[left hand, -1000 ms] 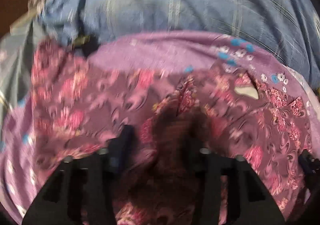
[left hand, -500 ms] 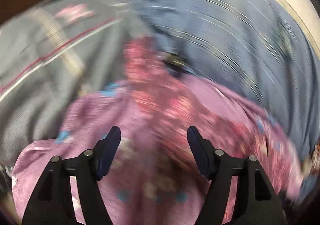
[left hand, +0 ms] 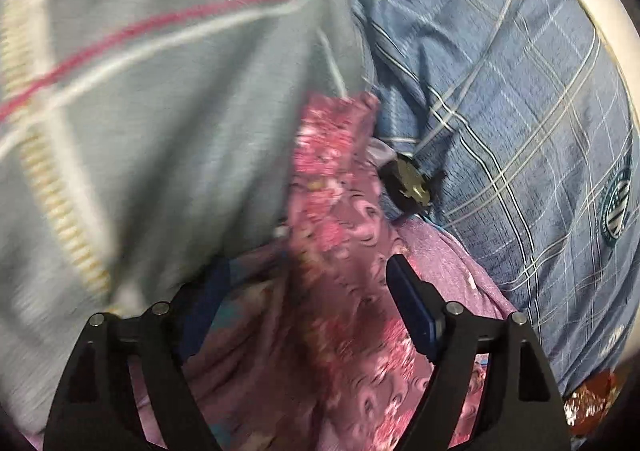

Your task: Fold small clothes

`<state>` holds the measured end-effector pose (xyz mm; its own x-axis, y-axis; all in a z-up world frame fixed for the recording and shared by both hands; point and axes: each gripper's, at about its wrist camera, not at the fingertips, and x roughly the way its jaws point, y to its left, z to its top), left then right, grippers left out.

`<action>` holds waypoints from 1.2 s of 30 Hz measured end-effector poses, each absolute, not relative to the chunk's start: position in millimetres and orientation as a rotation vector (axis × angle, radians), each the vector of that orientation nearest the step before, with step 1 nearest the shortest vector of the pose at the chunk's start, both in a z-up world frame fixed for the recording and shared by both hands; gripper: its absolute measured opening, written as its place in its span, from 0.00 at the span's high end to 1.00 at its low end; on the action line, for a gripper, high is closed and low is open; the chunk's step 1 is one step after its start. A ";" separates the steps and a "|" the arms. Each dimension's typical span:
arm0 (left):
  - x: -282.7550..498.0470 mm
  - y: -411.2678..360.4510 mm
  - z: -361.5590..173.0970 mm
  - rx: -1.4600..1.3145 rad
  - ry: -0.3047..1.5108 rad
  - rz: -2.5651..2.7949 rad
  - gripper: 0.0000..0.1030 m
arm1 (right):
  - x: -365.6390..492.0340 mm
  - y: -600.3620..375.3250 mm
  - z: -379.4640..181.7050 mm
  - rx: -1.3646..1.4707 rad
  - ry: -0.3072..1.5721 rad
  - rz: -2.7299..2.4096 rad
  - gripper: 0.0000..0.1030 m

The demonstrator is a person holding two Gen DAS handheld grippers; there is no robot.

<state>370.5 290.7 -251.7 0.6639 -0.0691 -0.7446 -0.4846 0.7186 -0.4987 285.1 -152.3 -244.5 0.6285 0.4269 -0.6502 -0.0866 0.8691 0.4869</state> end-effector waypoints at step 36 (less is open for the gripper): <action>272.6 -118.9 -65.4 0.195 0.700 -0.553 0.18 | 268.1 -318.6 -246.2 0.917 0.630 0.065 0.68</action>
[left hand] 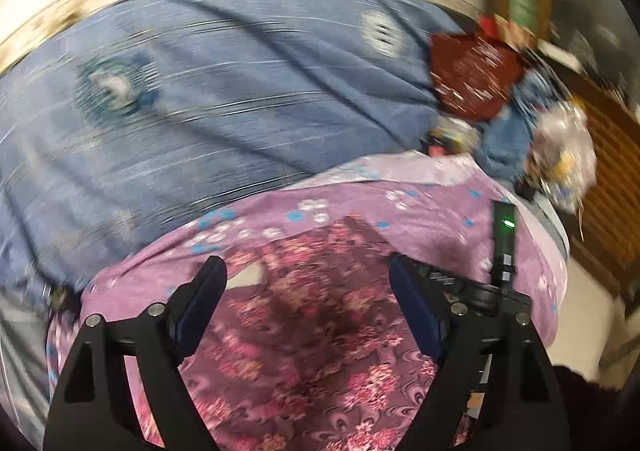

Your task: Fold small clothes

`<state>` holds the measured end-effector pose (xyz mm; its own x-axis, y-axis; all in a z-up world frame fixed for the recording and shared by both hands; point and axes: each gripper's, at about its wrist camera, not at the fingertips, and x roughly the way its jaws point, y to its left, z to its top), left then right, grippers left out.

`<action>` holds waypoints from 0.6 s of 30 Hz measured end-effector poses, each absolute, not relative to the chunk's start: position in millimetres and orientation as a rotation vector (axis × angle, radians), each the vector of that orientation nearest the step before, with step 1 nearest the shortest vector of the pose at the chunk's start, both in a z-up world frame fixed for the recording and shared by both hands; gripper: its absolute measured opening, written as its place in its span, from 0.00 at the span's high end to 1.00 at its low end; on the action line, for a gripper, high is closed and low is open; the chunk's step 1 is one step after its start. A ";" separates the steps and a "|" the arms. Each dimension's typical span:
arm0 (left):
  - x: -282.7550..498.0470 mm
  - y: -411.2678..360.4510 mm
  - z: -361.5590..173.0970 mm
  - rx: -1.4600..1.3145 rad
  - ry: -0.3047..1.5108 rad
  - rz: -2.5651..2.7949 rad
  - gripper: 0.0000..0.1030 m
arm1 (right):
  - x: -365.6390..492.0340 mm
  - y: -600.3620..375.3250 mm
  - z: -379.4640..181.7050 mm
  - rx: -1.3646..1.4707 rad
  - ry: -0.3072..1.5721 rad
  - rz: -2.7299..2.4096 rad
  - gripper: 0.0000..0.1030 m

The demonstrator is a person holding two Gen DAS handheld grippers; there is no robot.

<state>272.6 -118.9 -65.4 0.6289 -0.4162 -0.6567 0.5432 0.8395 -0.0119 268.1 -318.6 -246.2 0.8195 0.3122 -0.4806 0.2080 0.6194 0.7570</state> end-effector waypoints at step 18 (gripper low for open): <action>329.1 37.4 -250.6 -0.036 0.947 0.120 0.14 | 317.4 -266.4 -258.4 0.766 0.769 0.144 0.93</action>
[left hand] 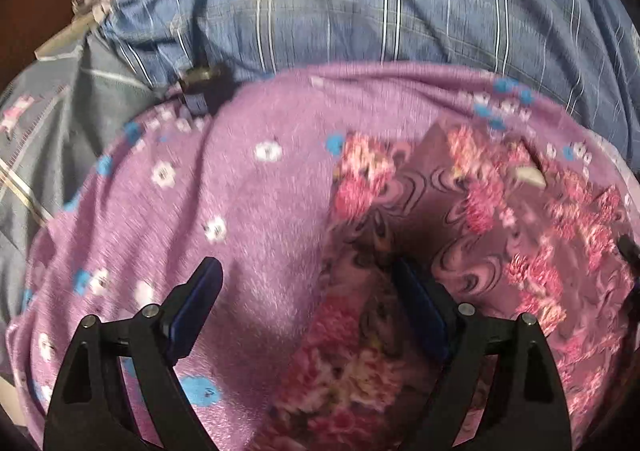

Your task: Fold small clothes

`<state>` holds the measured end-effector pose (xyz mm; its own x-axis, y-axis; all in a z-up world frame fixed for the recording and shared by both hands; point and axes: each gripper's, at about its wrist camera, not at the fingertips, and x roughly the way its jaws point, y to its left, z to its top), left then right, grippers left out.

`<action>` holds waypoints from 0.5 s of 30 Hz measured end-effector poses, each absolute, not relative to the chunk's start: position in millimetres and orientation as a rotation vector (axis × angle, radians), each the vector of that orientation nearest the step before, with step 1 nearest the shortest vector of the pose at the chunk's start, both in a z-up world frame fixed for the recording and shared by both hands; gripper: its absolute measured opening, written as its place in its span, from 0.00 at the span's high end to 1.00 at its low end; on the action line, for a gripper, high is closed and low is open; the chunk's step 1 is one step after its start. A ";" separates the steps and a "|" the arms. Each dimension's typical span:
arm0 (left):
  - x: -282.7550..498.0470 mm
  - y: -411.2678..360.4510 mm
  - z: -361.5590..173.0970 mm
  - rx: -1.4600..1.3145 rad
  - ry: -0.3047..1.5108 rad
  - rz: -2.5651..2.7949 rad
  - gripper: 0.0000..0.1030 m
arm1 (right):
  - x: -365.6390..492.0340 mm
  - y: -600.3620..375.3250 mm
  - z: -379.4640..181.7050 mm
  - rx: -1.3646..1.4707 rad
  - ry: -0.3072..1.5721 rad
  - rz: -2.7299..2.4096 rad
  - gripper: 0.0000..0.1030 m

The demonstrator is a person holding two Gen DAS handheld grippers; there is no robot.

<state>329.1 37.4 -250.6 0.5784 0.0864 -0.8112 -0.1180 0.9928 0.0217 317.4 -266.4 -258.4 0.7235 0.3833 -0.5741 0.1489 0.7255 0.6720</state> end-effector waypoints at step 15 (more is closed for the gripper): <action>332.5 31.9 -240.4 0.009 0.894 0.142 0.13 | 288.6 -319.0 -252.4 0.745 0.809 -0.098 0.79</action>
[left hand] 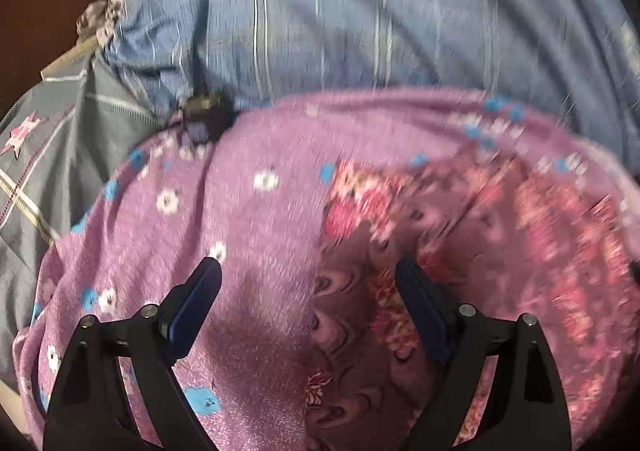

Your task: Fold small clothes

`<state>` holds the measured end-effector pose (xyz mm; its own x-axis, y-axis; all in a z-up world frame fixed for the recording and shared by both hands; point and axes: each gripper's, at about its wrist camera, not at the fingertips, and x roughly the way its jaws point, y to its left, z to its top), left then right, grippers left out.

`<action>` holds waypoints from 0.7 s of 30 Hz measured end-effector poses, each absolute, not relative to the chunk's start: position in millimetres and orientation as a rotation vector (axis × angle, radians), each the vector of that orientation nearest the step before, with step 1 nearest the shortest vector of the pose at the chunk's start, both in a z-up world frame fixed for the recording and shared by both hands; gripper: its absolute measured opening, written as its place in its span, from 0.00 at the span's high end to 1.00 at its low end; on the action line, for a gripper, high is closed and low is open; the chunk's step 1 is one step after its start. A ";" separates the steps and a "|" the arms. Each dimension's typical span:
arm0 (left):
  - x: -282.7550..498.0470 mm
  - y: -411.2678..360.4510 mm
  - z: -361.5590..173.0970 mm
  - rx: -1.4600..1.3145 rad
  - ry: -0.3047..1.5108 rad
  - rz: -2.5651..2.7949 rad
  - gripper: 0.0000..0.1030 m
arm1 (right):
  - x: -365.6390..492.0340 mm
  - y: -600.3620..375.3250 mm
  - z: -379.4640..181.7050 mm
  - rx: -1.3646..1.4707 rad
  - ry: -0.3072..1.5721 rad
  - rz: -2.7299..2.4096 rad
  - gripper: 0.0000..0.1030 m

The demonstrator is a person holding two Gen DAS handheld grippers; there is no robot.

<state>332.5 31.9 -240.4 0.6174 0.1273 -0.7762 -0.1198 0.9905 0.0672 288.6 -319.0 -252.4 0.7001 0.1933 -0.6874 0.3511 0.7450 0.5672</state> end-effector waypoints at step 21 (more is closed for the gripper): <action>430.6 30.4 -257.7 -0.154 1.137 -0.098 0.70 | 300.8 -266.7 -238.6 0.673 0.723 0.113 0.68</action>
<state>430.6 30.4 -257.7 0.4174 -0.1559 -0.8953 -0.0005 0.9851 -0.1717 300.8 -266.7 -238.6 0.7533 0.3194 -0.5749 0.1288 0.7855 0.6053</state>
